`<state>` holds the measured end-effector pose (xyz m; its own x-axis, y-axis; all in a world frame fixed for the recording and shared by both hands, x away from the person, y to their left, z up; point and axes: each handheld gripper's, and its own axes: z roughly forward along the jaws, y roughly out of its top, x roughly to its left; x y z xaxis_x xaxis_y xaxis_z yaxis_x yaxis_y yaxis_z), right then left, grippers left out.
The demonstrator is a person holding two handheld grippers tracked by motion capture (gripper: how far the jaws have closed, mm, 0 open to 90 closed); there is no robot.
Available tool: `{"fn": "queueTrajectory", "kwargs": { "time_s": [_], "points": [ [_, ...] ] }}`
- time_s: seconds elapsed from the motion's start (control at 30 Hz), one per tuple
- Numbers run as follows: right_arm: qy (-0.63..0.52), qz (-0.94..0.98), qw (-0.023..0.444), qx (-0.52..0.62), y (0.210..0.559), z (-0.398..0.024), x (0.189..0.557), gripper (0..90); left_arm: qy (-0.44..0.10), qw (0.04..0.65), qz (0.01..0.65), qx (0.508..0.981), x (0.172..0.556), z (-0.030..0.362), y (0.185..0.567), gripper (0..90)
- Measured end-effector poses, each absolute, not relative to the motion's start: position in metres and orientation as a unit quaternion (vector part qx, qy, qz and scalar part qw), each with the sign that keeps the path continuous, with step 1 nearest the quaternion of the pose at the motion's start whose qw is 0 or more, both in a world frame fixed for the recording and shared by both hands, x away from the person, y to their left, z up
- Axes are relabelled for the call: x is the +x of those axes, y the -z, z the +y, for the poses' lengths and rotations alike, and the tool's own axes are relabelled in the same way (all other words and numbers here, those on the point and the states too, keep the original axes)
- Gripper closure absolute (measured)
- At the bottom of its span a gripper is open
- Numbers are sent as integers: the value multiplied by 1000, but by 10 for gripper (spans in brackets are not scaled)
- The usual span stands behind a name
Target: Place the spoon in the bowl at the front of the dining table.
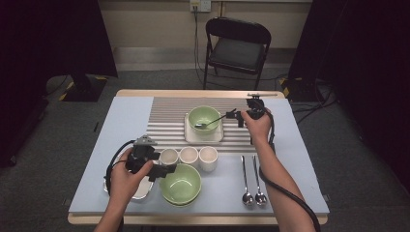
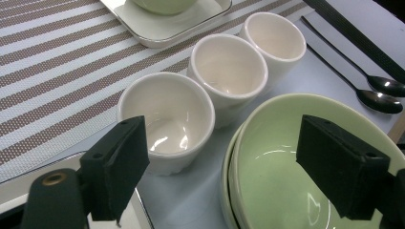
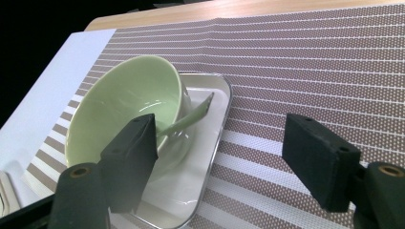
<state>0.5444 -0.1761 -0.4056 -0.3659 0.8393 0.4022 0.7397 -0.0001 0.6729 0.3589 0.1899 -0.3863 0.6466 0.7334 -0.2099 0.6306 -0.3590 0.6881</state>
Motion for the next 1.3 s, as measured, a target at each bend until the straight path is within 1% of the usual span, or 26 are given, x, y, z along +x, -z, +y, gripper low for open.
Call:
{"fn": "queueTrajectory", "kwargs": {
  "time_s": [0.73, 1.3],
  "points": [
    [-404, 732, 77, 544, 403, -176, 536, 208, -71, 385, 414, 822, 358, 191, 385, 178],
    [-388, 749, 84, 531, 399, -182, 527, 198, -74, 384, 415, 821, 358, 193, 384, 177]
  ]
}}
